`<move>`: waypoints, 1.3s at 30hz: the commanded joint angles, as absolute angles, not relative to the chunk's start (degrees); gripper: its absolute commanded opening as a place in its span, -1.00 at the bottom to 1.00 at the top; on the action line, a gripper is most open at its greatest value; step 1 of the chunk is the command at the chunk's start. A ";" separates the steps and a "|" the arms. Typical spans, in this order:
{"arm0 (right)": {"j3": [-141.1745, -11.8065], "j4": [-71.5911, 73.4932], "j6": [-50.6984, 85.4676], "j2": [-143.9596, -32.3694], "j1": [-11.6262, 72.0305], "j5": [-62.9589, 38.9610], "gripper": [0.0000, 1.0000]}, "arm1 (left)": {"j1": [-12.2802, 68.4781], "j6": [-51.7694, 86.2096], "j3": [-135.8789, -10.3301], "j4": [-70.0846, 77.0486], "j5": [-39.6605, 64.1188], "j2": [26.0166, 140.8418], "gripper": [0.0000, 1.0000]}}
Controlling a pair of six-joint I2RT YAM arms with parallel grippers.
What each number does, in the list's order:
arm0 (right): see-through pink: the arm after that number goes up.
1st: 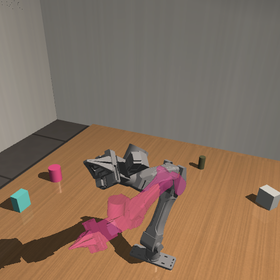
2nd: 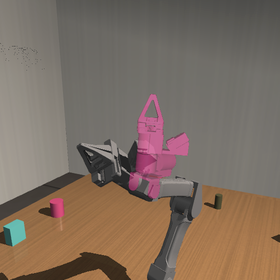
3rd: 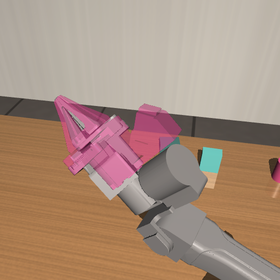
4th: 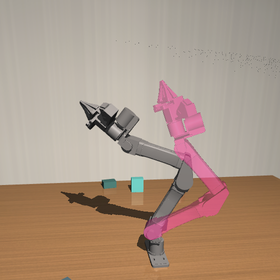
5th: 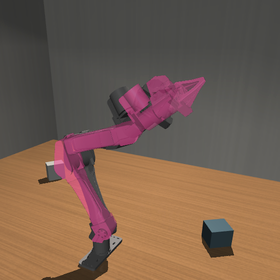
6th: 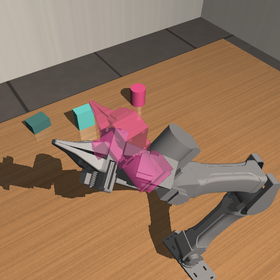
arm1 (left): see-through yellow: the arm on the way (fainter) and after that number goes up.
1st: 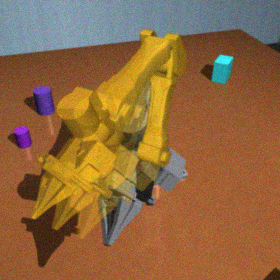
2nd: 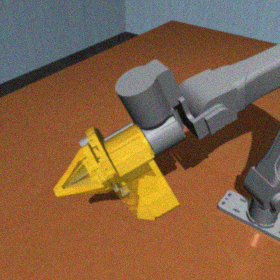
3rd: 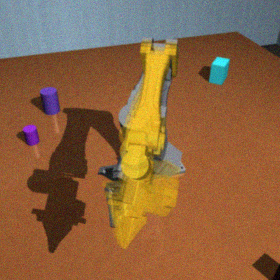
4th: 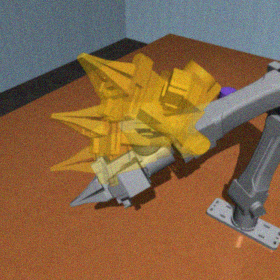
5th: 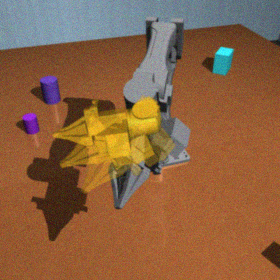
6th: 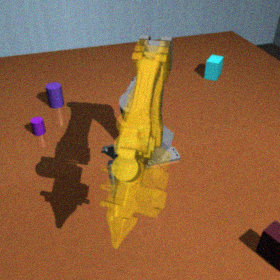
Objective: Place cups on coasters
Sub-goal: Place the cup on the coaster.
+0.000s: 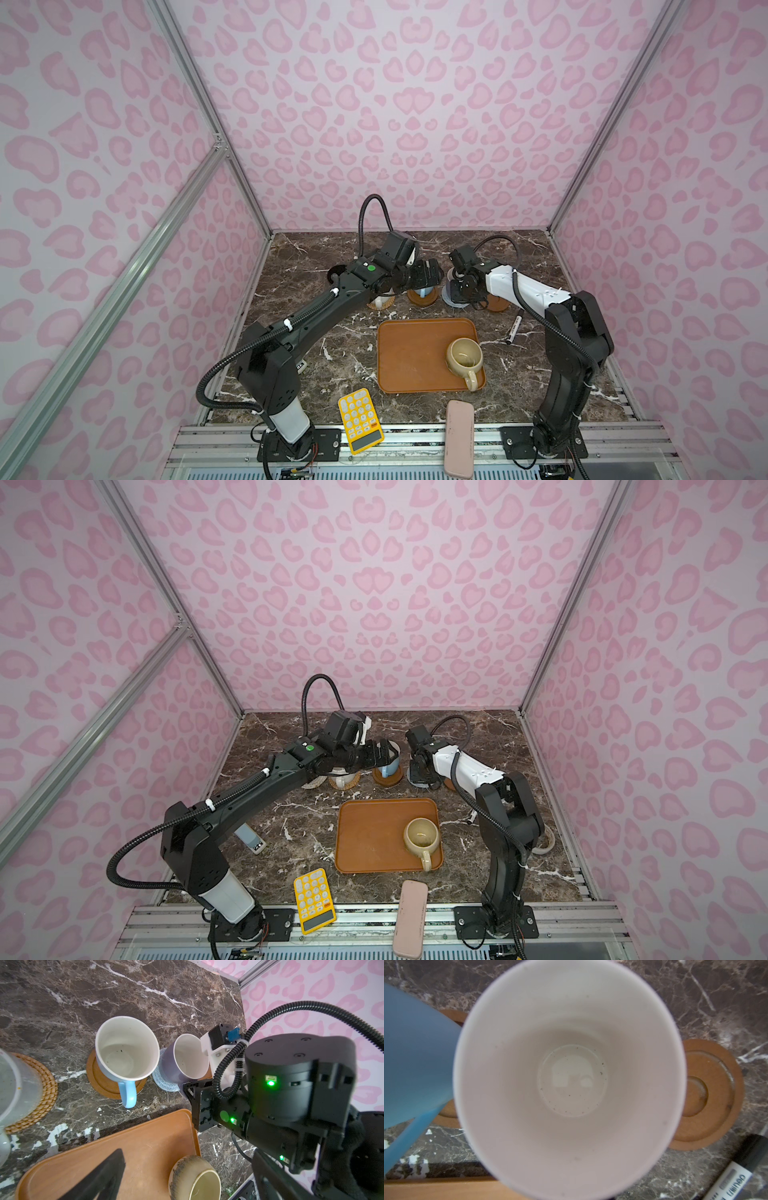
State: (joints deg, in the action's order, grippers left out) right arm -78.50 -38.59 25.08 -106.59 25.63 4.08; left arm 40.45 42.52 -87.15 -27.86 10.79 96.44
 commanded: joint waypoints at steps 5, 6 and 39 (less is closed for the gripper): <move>-77.96 -35.94 26.25 -107.03 25.57 4.52 -1.00 | 40.43 43.59 -85.52 -24.35 11.87 95.31 0.94; -77.66 -35.95 26.52 -107.30 25.60 4.70 -1.00 | 40.39 43.45 -85.43 -24.43 11.85 95.21 0.94; -78.16 -42.10 25.54 -96.20 26.72 10.82 0.96 | 40.34 39.71 -82.29 -27.81 9.33 88.86 0.94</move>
